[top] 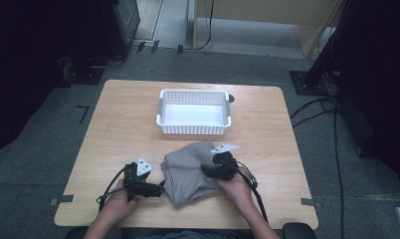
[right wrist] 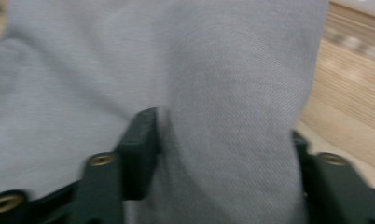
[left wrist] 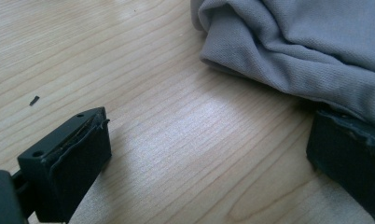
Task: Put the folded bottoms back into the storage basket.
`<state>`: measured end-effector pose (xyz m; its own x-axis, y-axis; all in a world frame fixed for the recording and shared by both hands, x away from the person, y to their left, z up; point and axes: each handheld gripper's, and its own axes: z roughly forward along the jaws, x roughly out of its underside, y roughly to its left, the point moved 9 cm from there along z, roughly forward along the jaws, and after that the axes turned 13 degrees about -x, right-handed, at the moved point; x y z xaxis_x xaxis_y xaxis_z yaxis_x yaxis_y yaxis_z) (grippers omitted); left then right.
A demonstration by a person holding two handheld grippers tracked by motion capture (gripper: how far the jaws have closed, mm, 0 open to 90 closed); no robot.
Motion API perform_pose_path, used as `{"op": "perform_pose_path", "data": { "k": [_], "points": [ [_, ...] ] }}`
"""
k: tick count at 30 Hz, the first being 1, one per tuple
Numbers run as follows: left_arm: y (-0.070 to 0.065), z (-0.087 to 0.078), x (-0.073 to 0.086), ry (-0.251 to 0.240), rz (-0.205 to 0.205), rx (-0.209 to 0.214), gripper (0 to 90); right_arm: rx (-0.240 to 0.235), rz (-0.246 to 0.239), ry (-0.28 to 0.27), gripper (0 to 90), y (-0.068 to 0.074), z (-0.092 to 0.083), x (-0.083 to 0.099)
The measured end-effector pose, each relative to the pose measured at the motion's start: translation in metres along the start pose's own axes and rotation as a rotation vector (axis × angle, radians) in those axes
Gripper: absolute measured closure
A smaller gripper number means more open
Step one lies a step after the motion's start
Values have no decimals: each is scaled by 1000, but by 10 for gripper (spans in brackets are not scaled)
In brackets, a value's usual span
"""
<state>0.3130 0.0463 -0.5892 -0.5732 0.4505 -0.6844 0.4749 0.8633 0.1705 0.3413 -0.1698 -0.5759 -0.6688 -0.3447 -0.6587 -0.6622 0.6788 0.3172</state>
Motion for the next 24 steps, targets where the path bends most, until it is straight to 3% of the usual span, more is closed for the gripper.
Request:
{"op": "perform_pose_path", "data": {
  "k": [5, 9, 18, 24],
  "points": [
    [0, 0, 0, 0, 0, 0, 0, -52, 20, 7, 639, 3, 0, 0],
    [0, 0, 0, 0, 0, 0, 0, -101, 67, 26, 712, 3, -2, -2],
    [0, 0, 0, 1, 0, 0, 0, -173, 185, 152, 737, 1, -8, -12],
    [0, 0, 0, -1, -1, 0, 0, -164, 174, 171, 739, 3, -23, -30]
  ]
}}
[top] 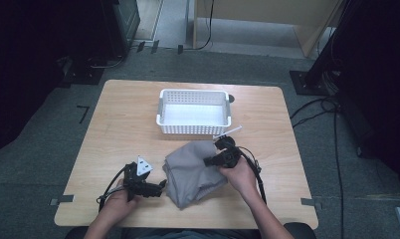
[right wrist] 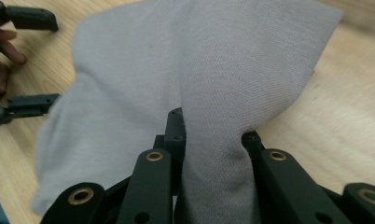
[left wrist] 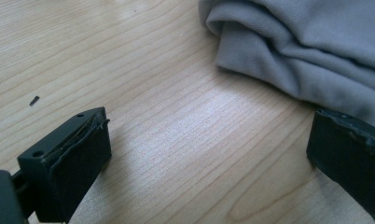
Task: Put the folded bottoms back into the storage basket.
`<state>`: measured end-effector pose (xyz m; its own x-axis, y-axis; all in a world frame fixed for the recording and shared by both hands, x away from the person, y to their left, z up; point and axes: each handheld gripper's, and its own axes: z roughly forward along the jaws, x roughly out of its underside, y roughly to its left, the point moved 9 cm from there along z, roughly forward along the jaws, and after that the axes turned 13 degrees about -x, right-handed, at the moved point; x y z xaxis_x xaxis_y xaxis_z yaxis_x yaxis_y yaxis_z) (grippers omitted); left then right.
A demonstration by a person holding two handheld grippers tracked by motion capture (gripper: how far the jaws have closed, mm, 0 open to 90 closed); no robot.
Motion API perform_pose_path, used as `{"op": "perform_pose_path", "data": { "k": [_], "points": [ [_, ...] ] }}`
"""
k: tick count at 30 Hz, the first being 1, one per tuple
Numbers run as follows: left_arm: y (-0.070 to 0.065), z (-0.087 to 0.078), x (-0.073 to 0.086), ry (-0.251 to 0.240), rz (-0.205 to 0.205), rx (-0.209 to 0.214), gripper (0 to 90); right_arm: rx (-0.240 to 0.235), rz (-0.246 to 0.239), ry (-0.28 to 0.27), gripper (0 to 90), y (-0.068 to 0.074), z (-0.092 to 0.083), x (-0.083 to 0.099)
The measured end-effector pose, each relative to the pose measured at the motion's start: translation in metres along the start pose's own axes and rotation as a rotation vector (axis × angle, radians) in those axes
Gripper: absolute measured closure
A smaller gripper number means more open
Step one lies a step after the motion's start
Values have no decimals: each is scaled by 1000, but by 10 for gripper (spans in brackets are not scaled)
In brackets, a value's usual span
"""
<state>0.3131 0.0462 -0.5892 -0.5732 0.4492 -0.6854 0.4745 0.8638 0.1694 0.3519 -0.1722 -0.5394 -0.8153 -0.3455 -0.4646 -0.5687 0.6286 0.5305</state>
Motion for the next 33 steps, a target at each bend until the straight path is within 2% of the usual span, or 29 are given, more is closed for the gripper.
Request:
{"op": "perform_pose_path", "data": {
  "k": [7, 17, 33],
  "points": [
    [0, 0, 0, 1, 2, -1, 0, 27, -43, -4, 738, 9, -20, -19],
    [0, 0, 0, 0, 1, -1, 0, 55, -91, -4, 737, 17, -35, -40],
    [0, 0, 0, -2, -3, -1, 0, 74, -130, -11, 737, 29, -62, -80]
  ]
}}
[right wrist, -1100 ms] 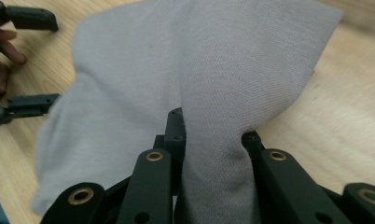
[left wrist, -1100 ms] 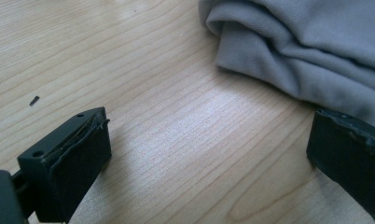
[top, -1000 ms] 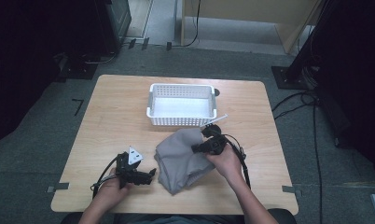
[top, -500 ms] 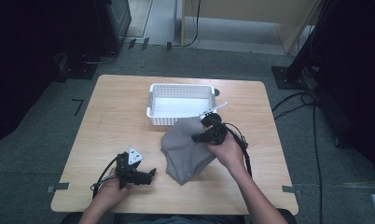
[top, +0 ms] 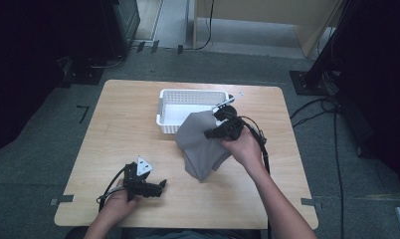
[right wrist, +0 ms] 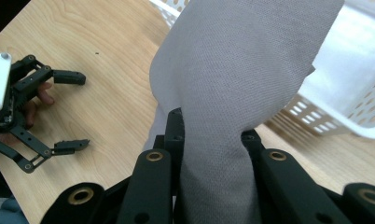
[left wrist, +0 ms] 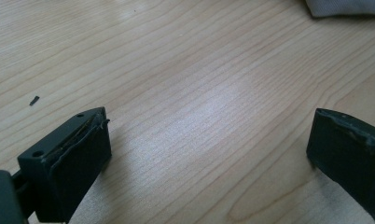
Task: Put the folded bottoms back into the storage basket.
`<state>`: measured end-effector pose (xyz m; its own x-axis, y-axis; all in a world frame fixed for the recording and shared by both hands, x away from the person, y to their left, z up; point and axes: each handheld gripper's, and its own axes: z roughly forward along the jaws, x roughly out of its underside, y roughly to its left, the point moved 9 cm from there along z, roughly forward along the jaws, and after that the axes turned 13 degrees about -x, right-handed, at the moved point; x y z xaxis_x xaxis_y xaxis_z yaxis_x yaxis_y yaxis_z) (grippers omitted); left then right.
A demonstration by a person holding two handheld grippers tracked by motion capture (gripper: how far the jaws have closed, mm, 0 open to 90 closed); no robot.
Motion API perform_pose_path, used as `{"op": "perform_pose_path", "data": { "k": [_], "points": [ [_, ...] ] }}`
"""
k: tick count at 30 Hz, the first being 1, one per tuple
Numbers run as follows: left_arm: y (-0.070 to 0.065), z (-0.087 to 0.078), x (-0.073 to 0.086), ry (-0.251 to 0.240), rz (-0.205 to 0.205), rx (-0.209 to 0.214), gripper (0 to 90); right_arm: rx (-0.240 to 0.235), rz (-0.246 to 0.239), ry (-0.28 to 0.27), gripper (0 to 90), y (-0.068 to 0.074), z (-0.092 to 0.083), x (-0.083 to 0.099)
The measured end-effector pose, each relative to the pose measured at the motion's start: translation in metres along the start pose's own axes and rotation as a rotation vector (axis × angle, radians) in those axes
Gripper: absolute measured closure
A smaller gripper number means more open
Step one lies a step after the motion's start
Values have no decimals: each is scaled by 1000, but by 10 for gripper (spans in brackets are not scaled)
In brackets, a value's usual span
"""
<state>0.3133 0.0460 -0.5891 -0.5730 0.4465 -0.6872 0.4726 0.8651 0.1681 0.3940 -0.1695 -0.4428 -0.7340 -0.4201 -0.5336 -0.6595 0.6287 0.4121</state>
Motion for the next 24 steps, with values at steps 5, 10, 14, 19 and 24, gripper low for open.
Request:
{"op": "perform_pose_path", "data": {
  "k": [5, 10, 14, 19, 24],
  "points": [
    [0, 0, 0, 0, 0, 0, 0, 14, -17, 7, 738, 4, -6, -12],
    [0, 0, 0, 2, 2, 0, 0, 4, -23, 0, 738, 8, -13, -26],
    [0, 0, 0, 3, 2, 1, 0, 8, -31, -4, 737, 14, -23, -38],
    [0, 0, 0, 2, 1, 2, 0, 29, -42, -7, 737, 18, -37, -53],
    [0, 0, 0, 3, 4, 1, 0, 57, -44, 5, 736, 18, -50, -70]
  ]
}}
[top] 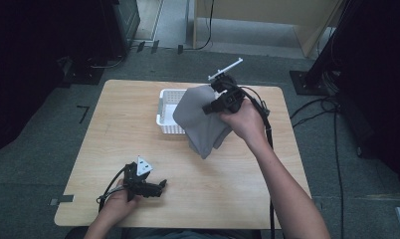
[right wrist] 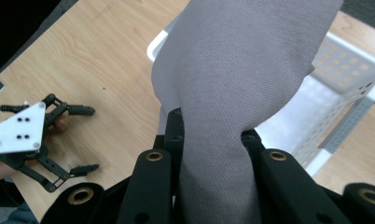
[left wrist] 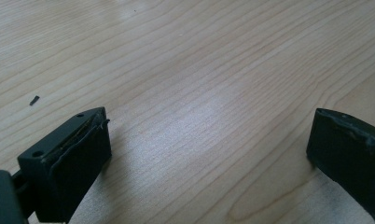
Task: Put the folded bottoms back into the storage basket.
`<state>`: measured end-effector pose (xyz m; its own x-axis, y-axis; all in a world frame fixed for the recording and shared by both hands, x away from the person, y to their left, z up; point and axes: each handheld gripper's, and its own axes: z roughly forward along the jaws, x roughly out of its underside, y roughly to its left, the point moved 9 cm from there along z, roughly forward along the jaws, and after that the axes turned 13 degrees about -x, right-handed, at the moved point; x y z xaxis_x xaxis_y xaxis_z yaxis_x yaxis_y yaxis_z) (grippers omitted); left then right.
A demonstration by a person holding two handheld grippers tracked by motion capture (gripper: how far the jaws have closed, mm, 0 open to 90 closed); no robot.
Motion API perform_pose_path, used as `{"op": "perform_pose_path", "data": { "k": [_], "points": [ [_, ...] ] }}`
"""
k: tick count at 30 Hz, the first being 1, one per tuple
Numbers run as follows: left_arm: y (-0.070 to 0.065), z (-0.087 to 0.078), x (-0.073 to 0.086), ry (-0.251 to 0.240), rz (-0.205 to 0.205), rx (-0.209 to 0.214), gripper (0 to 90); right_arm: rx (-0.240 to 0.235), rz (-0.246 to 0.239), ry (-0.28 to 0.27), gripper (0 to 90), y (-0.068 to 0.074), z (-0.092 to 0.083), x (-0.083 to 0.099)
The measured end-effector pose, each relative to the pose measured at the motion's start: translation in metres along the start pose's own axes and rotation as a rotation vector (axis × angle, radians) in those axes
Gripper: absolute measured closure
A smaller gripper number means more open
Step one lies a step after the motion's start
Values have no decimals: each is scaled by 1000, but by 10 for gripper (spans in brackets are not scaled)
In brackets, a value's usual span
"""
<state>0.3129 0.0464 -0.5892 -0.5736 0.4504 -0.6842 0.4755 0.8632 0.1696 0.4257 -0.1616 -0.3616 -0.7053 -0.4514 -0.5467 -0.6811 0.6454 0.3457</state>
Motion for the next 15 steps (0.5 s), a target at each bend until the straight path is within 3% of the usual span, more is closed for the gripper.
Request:
{"op": "perform_pose_path", "data": {
  "k": [9, 15],
  "points": [
    [0, 0, 0, -1, -1, -1, 0, 66, 16, 4, 736, -13, -12, -43],
    [0, 0, 0, -3, -4, -1, 0, 115, 19, 3, 736, -23, -3, -64]
  ]
}}
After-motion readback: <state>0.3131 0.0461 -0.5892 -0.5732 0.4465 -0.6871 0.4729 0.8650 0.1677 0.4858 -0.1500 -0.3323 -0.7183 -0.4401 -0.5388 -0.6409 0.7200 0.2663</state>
